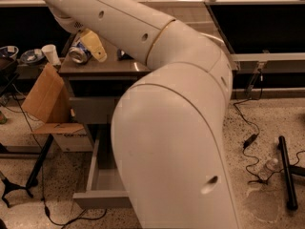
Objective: Place pepsi can into middle drawer
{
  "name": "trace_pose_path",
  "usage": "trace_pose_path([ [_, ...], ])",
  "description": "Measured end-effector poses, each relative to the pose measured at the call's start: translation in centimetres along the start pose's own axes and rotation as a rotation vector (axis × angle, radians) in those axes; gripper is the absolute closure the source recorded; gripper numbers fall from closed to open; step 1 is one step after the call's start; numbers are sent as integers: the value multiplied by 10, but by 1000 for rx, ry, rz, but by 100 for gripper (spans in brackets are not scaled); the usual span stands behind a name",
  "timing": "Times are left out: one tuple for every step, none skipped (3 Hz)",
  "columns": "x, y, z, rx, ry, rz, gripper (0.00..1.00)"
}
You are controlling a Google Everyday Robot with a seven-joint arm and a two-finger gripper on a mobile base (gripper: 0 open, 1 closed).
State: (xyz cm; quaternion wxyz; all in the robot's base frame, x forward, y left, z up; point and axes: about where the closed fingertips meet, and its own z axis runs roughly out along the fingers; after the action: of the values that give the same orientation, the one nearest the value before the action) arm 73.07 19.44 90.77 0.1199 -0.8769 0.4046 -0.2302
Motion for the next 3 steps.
trace_pose_path([
  [1,-1,13,-40,53,-62,0],
  [0,-3,21,-74,103,-131,0],
  [-3,-5,25,-96,154,-239,0],
])
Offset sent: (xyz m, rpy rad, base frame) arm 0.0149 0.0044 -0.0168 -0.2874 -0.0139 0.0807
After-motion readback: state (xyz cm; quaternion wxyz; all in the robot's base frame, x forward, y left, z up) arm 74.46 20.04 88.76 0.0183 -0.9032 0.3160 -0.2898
